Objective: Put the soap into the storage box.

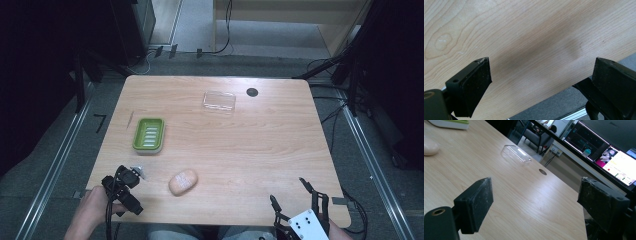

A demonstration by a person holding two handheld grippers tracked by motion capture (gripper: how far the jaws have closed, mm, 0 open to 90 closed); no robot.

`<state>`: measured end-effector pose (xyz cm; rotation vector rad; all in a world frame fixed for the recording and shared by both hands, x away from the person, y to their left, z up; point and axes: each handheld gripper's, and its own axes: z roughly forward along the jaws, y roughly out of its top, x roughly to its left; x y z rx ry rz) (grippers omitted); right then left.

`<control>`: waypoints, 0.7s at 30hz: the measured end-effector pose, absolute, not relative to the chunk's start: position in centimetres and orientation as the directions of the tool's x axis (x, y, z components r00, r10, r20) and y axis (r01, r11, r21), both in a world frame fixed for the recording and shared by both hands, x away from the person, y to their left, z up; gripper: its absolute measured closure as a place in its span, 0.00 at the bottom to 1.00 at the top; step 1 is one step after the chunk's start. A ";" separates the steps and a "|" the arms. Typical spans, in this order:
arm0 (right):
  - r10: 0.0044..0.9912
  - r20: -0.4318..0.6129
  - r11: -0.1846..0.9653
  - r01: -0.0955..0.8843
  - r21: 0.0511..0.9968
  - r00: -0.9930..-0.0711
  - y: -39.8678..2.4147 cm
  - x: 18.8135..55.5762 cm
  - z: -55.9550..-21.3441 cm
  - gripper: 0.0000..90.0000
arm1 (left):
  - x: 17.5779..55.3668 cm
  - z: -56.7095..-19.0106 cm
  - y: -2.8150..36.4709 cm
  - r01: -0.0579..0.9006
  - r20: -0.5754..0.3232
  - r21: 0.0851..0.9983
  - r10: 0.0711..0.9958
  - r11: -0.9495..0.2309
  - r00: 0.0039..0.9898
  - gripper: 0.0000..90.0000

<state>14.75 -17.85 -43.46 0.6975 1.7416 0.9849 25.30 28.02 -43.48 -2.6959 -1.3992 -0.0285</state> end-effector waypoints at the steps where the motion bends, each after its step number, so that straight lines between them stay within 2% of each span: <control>1: 0.808 -0.469 0.507 0.015 0.862 -0.357 -17.8 14.7 -43.5 0.15 | 25.3 -43.5 28.0 0.816 0.064 -0.084 0.814 -0.571 0.577 0.03; 14: 0.809 -0.469 0.507 0.017 0.862 -0.355 -17.9 14.7 -43.5 0.15 | 25.4 -43.3 27.5 0.806 0.055 -0.066 0.804 -0.589 0.592 0.03; 21: 0.808 -0.470 0.508 0.017 0.861 -0.355 -17.9 14.7 -43.5 0.15 | 25.3 -42.8 26.7 0.799 0.045 -0.020 0.798 -0.601 0.601 0.02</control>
